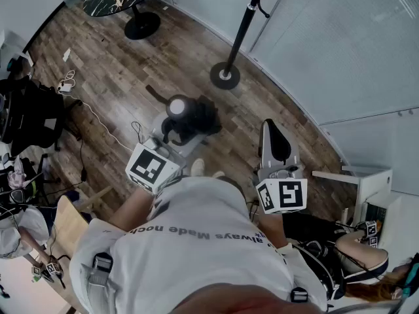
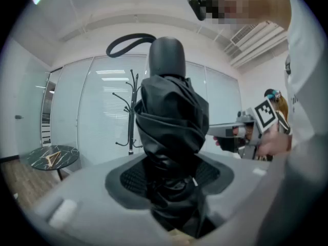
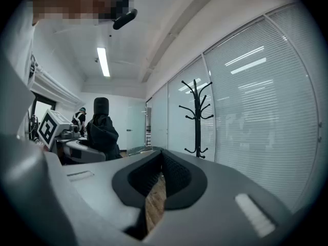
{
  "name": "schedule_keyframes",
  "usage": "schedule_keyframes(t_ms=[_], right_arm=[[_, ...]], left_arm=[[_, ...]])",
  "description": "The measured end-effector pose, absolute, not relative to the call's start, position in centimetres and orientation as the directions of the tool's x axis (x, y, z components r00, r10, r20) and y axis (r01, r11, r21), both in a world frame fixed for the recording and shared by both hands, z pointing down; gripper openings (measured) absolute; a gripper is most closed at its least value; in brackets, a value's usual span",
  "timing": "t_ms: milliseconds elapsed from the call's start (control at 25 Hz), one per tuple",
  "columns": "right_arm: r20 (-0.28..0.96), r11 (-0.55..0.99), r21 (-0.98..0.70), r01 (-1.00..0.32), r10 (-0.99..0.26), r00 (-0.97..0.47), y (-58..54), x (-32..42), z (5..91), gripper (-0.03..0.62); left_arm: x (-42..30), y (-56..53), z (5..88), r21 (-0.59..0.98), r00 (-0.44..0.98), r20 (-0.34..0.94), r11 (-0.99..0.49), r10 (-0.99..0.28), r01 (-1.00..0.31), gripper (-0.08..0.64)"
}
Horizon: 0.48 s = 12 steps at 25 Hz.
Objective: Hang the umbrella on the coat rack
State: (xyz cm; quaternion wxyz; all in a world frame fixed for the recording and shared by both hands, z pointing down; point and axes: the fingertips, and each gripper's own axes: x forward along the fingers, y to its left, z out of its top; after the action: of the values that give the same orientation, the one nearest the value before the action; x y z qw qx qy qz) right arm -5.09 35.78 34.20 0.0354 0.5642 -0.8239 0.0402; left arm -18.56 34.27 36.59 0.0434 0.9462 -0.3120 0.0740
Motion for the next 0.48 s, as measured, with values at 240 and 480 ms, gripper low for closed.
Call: schedule_keyframes(t_ms=[240,480], right_arm=[[0.11,0.338,-0.044,-0.94,-0.933,-0.341,35.1,-4.5,35.3,0.002],[0.116,0.342,-0.043,-0.939,-0.931,-0.345,33.9,-5.1,35.7,0.002]], left_arm=[[-18.4,33.3,37.1,0.034,0.793,0.166,-0.801,-0.586,-0.598,0.24],[-19.4,32.1,37.4,0.052,0.786,0.166,-0.79,-0.596,-0.61,0.24]])
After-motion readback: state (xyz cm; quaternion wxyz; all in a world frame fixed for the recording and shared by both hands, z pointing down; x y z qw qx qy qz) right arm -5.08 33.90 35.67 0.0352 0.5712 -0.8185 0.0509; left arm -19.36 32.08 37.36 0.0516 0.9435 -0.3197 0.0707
